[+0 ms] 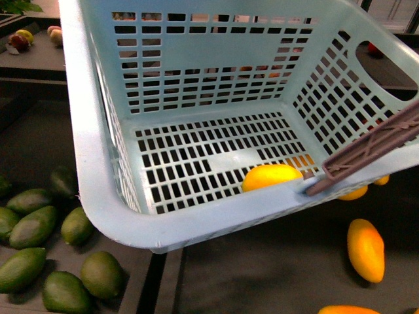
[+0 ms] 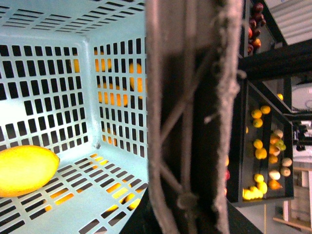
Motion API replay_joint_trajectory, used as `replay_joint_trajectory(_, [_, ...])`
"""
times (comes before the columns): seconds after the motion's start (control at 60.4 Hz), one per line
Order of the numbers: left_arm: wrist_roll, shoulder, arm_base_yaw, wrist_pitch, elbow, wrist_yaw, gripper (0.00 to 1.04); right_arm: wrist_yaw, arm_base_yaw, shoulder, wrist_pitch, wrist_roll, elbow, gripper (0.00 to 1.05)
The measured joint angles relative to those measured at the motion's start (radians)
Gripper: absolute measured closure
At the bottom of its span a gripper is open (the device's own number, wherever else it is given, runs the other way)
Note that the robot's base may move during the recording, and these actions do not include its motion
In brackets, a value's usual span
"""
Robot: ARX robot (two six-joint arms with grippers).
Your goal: Pick lemon and mango into basket
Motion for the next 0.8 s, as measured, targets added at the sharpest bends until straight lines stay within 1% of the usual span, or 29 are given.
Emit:
replay_joint_trajectory(0.083, [0.012, 0.0, 0.003, 0.0, 0.0, -0.019, 1.0, 0.002, 0.0, 0.002, 0.0, 0.0, 0.0, 0.09])
replay_joint_trajectory(0.116, [0.017, 0.0, 0.003, 0.0, 0.0, -0.018, 1.0, 0.042, 0.008, 0.004, -0.037, 0.015, 0.01, 0.09])
replay_joint_trajectory(0.133, [0.018, 0.0, 0.003, 0.0, 0.0, -0.016, 1.0, 0.109, 0.021, 0.01, -0.126, 0.045, 0.039, 0.09])
replay_joint_trajectory(0.149, [0.018, 0.0, 0.003, 0.0, 0.0, -0.014, 1.0, 0.139, 0.024, 0.013, -0.172, 0.071, 0.055, 0.09])
replay_joint_trajectory(0.166, [0.017, 0.001, 0.003, 0.0, 0.0, -0.011, 1.0, 0.193, 0.025, 0.027, -0.272, 0.105, 0.095, 0.09])
replay_joint_trajectory(0.182, [0.016, 0.001, 0.003, 0.0, 0.0, -0.008, 1.0, 0.207, 0.022, 0.035, -0.318, 0.124, 0.115, 0.09])
replay_joint_trajectory(0.199, [0.013, 0.001, 0.002, 0.0, 0.0, -0.006, 1.0, 0.271, 0.009, 0.054, -0.402, 0.174, 0.154, 0.09])
replay_joint_trajectory(0.232, [0.008, 0.001, -0.002, 0.0, 0.0, -0.001, 1.0, 0.307, -0.018, 0.089, -0.507, 0.219, 0.206, 0.09])
replay_joint_trajectory(0.265, [0.006, 0.001, -0.007, 0.0, 0.0, 0.002, 1.0, 0.306, -0.051, 0.124, -0.57, 0.253, 0.242, 0.09])
replay_joint_trajectory(0.298, [0.006, 0.001, -0.01, 0.0, 0.0, 0.004, 1.0, 0.286, -0.09, 0.161, -0.584, 0.28, 0.262, 0.09])
replay_joint_trajectory(0.348, [0.006, 0.001, -0.013, 0.0, 0.0, 0.007, 1.0, 0.247, -0.14, 0.212, -0.567, 0.292, 0.287, 0.09])
replay_joint_trajectory(0.414, [0.002, 0.002, -0.014, 0.0, 0.0, 0.017, 1.0, 0.178, -0.206, 0.293, -0.505, 0.287, 0.325, 0.09])
replay_joint_trajectory(0.514, [-0.002, 0.002, -0.017, 0.0, 0.0, 0.024, 1.0, 0.092, -0.286, 0.451, -0.391, 0.225, 0.384, 0.09])
replay_joint_trajectory(0.597, [-0.002, 0.002, -0.018, 0.0, 0.0, 0.021, 1.0, 0.046, -0.324, 0.618, -0.291, 0.142, 0.42, 0.09])
replay_joint_trajectory(0.663, [-0.001, 0.002, -0.018, 0.0, 0.0, 0.013, 1.0, 0.052, -0.341, 0.749, -0.233, 0.058, 0.448, 0.09])
replay_joint_trajectory(0.795, [0.002, 0.002, -0.012, 0.0, 0.0, -0.003, 1.0, 0.008, -0.361, 0.93, -0.181, -0.049, 0.487, 0.09])
